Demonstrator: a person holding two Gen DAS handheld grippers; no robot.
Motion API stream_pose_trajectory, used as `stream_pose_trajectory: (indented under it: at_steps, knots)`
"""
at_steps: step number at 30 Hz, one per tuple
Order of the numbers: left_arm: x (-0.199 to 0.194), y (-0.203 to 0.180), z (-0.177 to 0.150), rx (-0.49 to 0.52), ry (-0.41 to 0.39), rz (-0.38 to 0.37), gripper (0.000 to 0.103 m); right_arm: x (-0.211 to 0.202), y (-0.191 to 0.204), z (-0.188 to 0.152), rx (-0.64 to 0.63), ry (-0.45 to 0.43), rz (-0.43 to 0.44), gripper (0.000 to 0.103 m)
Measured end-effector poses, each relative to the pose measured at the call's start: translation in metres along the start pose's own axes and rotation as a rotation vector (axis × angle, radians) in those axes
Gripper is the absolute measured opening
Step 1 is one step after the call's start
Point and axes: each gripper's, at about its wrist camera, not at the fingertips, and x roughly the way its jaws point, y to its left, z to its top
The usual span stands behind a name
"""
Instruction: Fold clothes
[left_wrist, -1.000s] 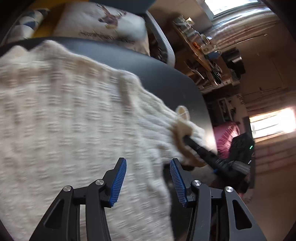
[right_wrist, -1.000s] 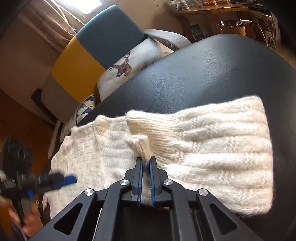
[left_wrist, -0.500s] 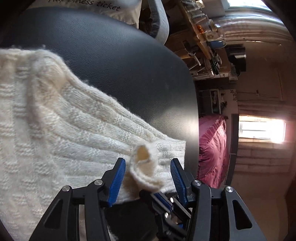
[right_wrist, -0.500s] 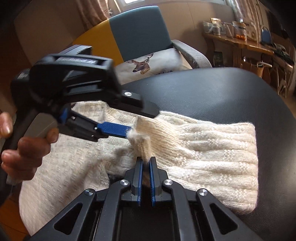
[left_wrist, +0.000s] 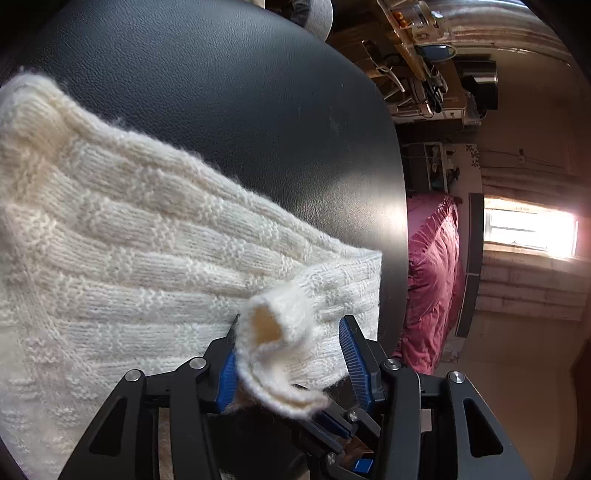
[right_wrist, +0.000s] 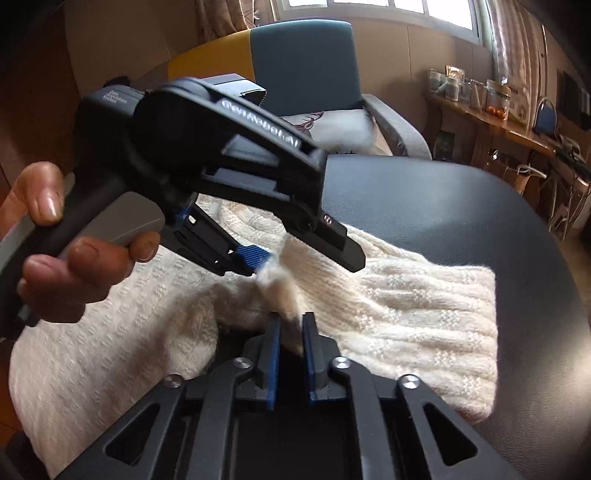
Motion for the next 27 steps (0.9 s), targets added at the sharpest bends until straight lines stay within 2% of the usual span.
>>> stream_pose_trajectory:
  at_steps: [1, 2, 5, 9, 13, 18, 21, 25, 27]
  knots:
    - [0.0, -0.001, -0.001, 0.008, -0.004, 0.016, 0.046, -0.005, -0.004, -0.002, 0.027, -0.007, 0.034, 0.024]
    - [0.002, -0.002, -0.002, 0.018, -0.003, 0.035, 0.038, -0.011, -0.01, -0.005, 0.054, -0.017, 0.042, 0.024]
    - [0.001, 0.0, -0.005, 0.03, -0.004, 0.063, 0.025, -0.027, -0.034, -0.015, 0.158, -0.033, 0.004, 0.024]
    - [-0.002, 0.003, -0.009, 0.042, -0.043, 0.086, 0.011, -0.045, -0.078, -0.039, 0.36, -0.042, -0.033, 0.024]
    - [-0.012, -0.008, -0.014, 0.078, -0.098, 0.1, 0.008, -0.058, -0.113, -0.071, 0.57, -0.064, 0.018, 0.024]
    - [-0.042, -0.057, -0.009, 0.147, -0.177, 0.044, 0.008, -0.067, -0.128, -0.098, 0.741, -0.092, 0.093, 0.024]
    - [-0.075, -0.09, -0.002, 0.195, -0.24, 0.027, 0.008, -0.064, -0.129, -0.106, 0.826, -0.107, 0.186, 0.026]
    - [-0.123, -0.13, 0.005, 0.259, -0.327, 0.007, 0.008, -0.055, -0.116, -0.096, 0.837, -0.107, 0.26, 0.026]
    - [-0.158, -0.137, 0.001, 0.285, -0.383, 0.007, 0.008, -0.048, -0.108, -0.091, 0.83, -0.094, 0.285, 0.026]
